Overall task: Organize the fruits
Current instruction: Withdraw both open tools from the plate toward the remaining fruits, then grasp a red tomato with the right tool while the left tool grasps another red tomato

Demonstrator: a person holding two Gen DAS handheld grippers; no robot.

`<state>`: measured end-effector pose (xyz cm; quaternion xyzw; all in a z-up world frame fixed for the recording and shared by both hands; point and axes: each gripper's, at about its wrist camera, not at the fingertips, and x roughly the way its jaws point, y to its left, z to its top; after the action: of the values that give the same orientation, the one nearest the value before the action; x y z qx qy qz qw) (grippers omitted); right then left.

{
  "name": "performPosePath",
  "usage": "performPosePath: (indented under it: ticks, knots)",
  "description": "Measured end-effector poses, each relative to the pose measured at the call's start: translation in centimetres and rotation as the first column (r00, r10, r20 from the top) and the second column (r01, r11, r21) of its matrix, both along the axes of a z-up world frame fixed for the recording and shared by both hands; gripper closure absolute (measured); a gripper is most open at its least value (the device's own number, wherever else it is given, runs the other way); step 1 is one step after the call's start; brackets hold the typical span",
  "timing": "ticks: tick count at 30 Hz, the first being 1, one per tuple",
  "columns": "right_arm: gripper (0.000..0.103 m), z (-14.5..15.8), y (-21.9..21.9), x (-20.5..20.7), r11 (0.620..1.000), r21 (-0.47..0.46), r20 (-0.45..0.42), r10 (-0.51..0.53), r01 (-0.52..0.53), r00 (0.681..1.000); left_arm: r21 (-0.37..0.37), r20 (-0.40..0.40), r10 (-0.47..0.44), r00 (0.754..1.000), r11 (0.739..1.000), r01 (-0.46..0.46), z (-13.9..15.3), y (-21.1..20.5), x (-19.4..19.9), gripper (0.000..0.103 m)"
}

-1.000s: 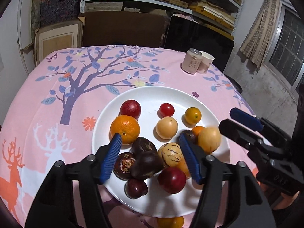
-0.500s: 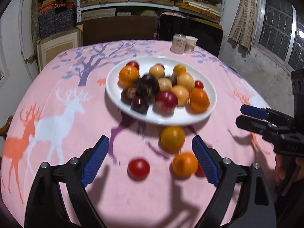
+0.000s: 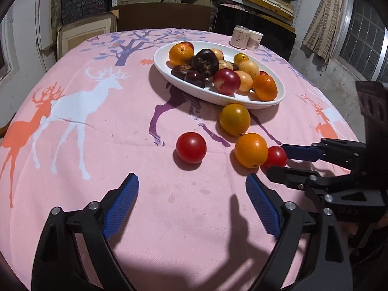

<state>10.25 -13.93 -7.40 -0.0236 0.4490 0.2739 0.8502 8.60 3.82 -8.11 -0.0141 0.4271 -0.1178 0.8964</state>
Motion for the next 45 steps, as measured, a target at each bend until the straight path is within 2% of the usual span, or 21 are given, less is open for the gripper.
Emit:
performPosePath:
  ticks: [1, 5, 8, 13, 16, 20, 25, 26, 27, 28, 29, 30, 31, 35, 38, 42, 45]
  knots:
    - [0.057, -0.1, 0.1, 0.3, 1.000, 0.009, -0.013, -0.002, 0.002, 1.000, -0.005, -0.003, 0.001, 1.000, 1.000, -0.001, 0.0, 0.0, 0.0, 0.016]
    - [0.073, -0.2, 0.0, 0.9, 0.999, 0.032, -0.015, -0.010, 0.011, 1.000, -0.014, -0.005, 0.007, 1.000, 1.000, -0.007, -0.1, 0.2, 0.1, 0.016]
    - [0.073, 0.5, 0.2, -0.4, 1.000, -0.023, 0.056, -0.010, 0.011, 0.998, -0.019, -0.015, 0.011, 1.000, 1.000, -0.012, -0.2, 0.2, 0.2, 0.016]
    - [0.073, 1.4, -0.3, -2.7, 0.998, -0.063, 0.147, -0.020, 0.030, 0.989, -0.007, -0.019, 0.006, 1.000, 1.000, -0.006, -0.2, 0.0, 0.3, 0.016]
    - [0.073, 1.2, -0.7, -3.5, 0.996, -0.077, 0.162, -0.024, 0.037, 0.987, 0.005, -0.022, 0.009, 1.000, 1.000, -0.009, -0.3, -0.2, 0.3, 0.016]
    - [0.073, 1.5, -1.8, -4.1, 0.997, -0.039, 0.180, -0.051, 0.059, 0.982, 0.019, -0.023, 0.011, 1.000, 1.000, -0.011, -0.2, -0.4, 0.9, 0.015]
    - [0.073, 1.4, -2.2, -3.7, 0.997, -0.015, 0.165, -0.075, 0.078, 0.983, 0.068, 0.011, 0.019, 1.000, 0.998, -0.019, 0.7, -1.2, 2.9, 0.016]
    - [0.072, 1.4, -2.3, -3.7, 0.997, -0.012, 0.165, -0.075, 0.078, 0.983, 0.081, 0.011, 0.013, 1.000, 0.997, -0.014, 0.6, -1.4, 3.3, 0.018]
    - [0.072, 1.5, -2.3, -3.8, 0.997, -0.009, 0.167, -0.074, 0.077, 0.983, 0.084, -0.001, -0.006, 1.000, 0.996, 0.007, 0.5, -1.6, 3.6, 0.036]
    - [0.072, 1.4, -2.4, -3.8, 0.997, -0.007, 0.167, -0.073, 0.075, 0.983, 0.089, -0.034, -0.025, 0.999, 0.996, 0.028, 0.0, -1.9, 4.1, 0.060]
    - [0.071, 1.4, -2.4, -3.7, 0.997, -0.004, 0.166, -0.073, 0.074, 0.983, 0.091, -0.058, -0.030, 0.998, 0.995, 0.035, -0.4, -1.9, 4.3, 0.064]
    - [0.071, 1.4, -2.5, -3.7, 0.997, -0.001, 0.165, -0.074, 0.075, 0.984, 0.085, -0.047, -0.032, 0.998, 0.996, 0.036, -0.2, -1.8, 4.3, 0.064]
    - [0.071, 1.4, -2.5, -3.7, 0.997, 0.003, 0.162, -0.074, 0.074, 0.984, 0.088, -0.049, -0.035, 0.998, 0.995, 0.039, -0.3, -1.9, 4.3, 0.069]
    - [0.071, 1.2, -2.5, -3.5, 0.998, 0.008, 0.147, -0.069, 0.068, 0.987, 0.082, -0.035, -0.029, 0.999, 0.996, 0.032, -0.2, -1.7, 4.2, 0.072]
    - [0.071, 1.2, -2.5, -3.5, 0.998, 0.013, 0.144, -0.068, 0.067, 0.987, 0.097, -0.015, -0.018, 1.000, 0.995, 0.019, 0.0, -1.7, 3.9, 0.072]
    - [0.071, 1.2, -2.5, -3.5, 0.997, 0.011, 0.138, -0.074, 0.073, 0.988, 0.092, -0.049, -0.019, 0.999, 0.996, 0.023, -0.4, -1.6, 4.3, 0.071]
    - [0.071, 1.2, -2.5, -3.5, 0.997, 0.011, 0.140, -0.073, 0.072, 0.987, 0.129, -0.049, -0.020, 0.999, 0.991, 0.026, -0.5, -2.2, 4.2, 0.070]
